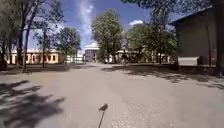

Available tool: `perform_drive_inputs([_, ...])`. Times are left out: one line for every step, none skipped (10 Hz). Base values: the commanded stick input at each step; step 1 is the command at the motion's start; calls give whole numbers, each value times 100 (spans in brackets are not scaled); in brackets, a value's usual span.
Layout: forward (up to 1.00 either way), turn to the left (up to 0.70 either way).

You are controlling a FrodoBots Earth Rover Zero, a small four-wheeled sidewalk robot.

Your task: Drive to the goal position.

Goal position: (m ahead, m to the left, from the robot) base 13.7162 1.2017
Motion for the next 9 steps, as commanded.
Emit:
perform_drive_inputs([70,6])
perform_drive_inputs([70,6])
perform_drive_inputs([70,6])
perform_drive_inputs([70,6])
perform_drive_inputs([70,6])
perform_drive_inputs([70,6])
perform_drive_inputs([70,6])
perform_drive_inputs([70,6])
perform_drive_inputs([70,6])
